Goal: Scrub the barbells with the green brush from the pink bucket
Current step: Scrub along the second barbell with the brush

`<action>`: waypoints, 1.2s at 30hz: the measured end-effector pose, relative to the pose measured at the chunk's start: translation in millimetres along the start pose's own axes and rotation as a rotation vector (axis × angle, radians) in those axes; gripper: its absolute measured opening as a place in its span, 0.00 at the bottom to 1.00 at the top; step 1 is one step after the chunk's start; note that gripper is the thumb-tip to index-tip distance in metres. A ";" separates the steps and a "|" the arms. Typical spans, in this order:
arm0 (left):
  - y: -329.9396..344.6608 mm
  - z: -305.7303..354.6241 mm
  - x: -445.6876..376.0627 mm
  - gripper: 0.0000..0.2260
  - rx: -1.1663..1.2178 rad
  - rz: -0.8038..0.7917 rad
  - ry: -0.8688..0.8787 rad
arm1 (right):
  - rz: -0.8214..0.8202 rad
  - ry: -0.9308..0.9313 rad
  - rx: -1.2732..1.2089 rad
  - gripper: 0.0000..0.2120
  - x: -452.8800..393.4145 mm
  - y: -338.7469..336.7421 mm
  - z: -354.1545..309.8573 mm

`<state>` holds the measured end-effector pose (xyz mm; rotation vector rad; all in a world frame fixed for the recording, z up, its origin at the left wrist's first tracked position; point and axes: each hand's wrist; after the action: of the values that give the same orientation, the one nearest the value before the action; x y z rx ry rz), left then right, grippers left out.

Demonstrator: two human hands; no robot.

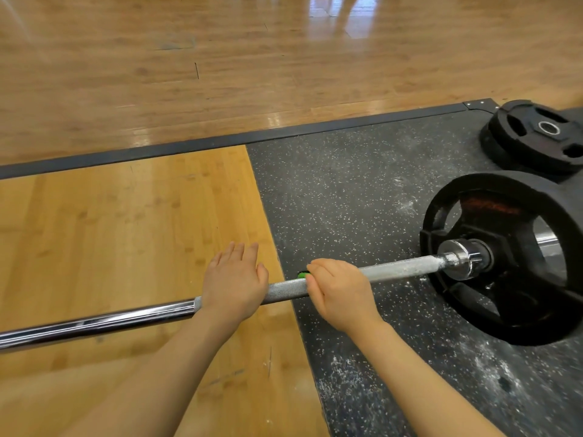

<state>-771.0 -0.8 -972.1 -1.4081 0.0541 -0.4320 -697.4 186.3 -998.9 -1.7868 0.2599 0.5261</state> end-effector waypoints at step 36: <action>-22.1 15.1 -9.7 0.18 0.120 0.110 0.412 | 0.004 0.065 -0.026 0.24 4.1 -22.8 55.6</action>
<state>-781.3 14.4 -950.3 -1.1745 0.4318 -0.6180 -695.8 246.2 -992.6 -1.8312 0.3029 0.4765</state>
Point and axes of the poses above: each hand's wrist, its own x-axis away from the middle knuckle, its own y-axis out of the palm, z = x × y
